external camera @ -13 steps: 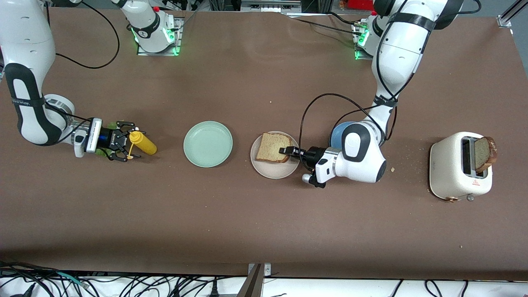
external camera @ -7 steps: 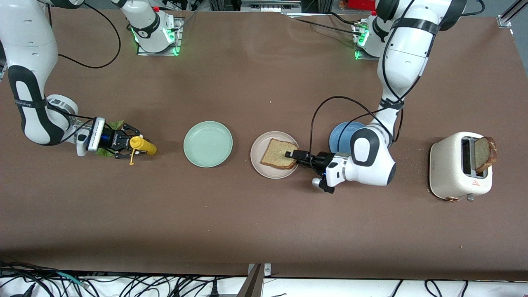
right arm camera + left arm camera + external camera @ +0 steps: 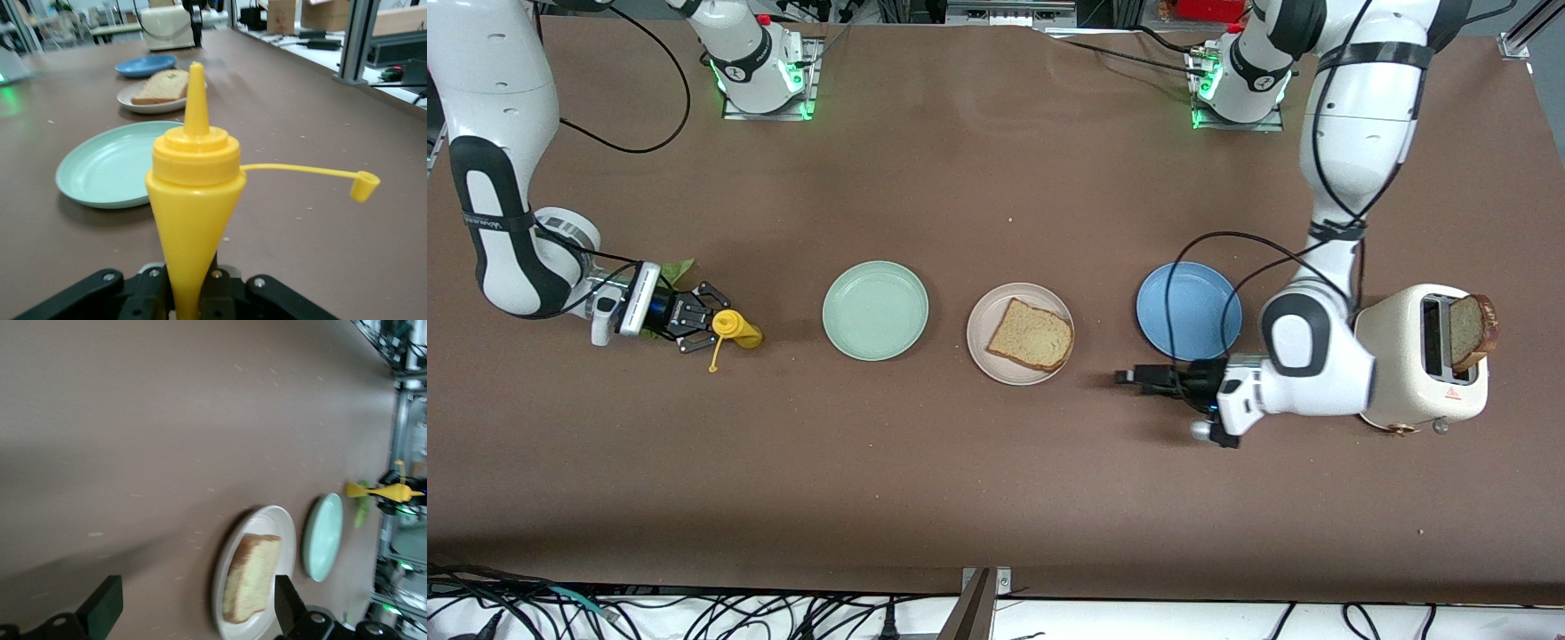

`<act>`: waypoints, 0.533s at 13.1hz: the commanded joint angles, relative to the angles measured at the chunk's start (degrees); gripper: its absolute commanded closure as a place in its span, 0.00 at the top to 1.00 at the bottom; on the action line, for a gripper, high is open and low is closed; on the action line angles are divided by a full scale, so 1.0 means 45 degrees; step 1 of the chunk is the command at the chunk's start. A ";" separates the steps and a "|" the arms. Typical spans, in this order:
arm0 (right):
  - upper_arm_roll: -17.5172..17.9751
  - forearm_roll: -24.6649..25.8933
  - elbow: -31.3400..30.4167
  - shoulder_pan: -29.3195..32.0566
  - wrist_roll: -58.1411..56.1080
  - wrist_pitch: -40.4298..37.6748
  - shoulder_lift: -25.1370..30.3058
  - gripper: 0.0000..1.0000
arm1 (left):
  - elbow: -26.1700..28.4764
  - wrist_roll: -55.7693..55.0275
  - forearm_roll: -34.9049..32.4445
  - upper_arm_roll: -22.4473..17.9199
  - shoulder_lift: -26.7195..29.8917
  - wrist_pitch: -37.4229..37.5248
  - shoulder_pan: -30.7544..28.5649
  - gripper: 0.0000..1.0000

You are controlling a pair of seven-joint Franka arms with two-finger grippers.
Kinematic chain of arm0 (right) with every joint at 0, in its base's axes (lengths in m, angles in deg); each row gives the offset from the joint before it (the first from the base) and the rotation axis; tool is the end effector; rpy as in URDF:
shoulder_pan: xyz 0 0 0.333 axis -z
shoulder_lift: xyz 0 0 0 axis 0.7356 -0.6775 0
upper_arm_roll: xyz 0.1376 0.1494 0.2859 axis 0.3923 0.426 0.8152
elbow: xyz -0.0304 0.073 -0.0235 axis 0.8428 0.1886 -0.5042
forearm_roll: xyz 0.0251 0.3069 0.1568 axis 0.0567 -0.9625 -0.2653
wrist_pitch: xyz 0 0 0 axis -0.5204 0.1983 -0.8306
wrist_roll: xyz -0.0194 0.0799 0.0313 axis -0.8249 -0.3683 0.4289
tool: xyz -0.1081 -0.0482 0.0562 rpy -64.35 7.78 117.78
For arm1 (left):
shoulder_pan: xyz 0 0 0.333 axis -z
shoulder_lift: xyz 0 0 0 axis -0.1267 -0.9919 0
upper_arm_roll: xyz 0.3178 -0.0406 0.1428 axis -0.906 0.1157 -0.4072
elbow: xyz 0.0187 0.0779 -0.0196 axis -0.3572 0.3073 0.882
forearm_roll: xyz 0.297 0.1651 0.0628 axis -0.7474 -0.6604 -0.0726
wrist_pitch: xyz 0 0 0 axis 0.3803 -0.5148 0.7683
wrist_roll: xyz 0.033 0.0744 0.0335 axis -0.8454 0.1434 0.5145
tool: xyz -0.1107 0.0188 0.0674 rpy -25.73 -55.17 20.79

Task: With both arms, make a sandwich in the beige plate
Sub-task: 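Withdraw the left gripper while the right gripper lifts the mustard bottle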

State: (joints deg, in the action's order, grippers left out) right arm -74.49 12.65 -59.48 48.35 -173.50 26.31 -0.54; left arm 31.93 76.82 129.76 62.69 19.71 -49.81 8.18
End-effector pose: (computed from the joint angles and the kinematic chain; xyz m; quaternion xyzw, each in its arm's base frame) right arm 0.5678 -0.0390 0.2074 -0.6759 -0.5283 -0.3760 0.3501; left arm 0.6815 -0.1540 0.2504 0.9145 -0.0290 -0.0392 0.4016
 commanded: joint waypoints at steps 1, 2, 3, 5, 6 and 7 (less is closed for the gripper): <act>-0.0079 -0.0008 0.0037 -0.0707 0.0964 0.0892 0.0716 0.00 | 0.0063 -0.0919 -0.1984 -0.0826 0.0980 0.0108 0.0042 1.00; -0.0098 0.0109 0.0038 -0.0980 0.1296 0.1302 0.0970 0.00 | 0.0004 -0.1347 -0.2727 -0.1274 0.1176 0.0108 0.0061 1.00; -0.0099 0.0322 0.0038 -0.1273 0.1821 0.1808 0.1224 0.00 | -0.0016 -0.1584 -0.3470 -0.1511 0.1371 0.0108 0.0061 1.00; -0.0079 0.1121 0.0057 -0.1918 0.3128 0.2960 0.1868 0.00 | -0.0016 -0.1625 -0.4877 -0.2057 0.1801 0.0108 0.0042 1.00; -0.0079 0.1415 0.0057 -0.2268 0.3715 0.3411 0.2103 0.00 | -0.0016 -0.1606 -0.5444 -0.2157 0.1977 0.0108 0.0042 1.00; -0.0098 0.1824 0.0057 -0.2678 0.4146 0.3956 0.2318 0.00 | 0.0023 -0.1625 -0.6184 -0.2235 0.2191 0.0108 0.0022 1.00</act>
State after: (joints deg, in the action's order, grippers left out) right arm -74.52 17.89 -58.28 39.15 -159.15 40.65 6.77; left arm 31.37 70.66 107.01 53.30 27.48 -49.70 7.81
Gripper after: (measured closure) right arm 0.934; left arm 0.000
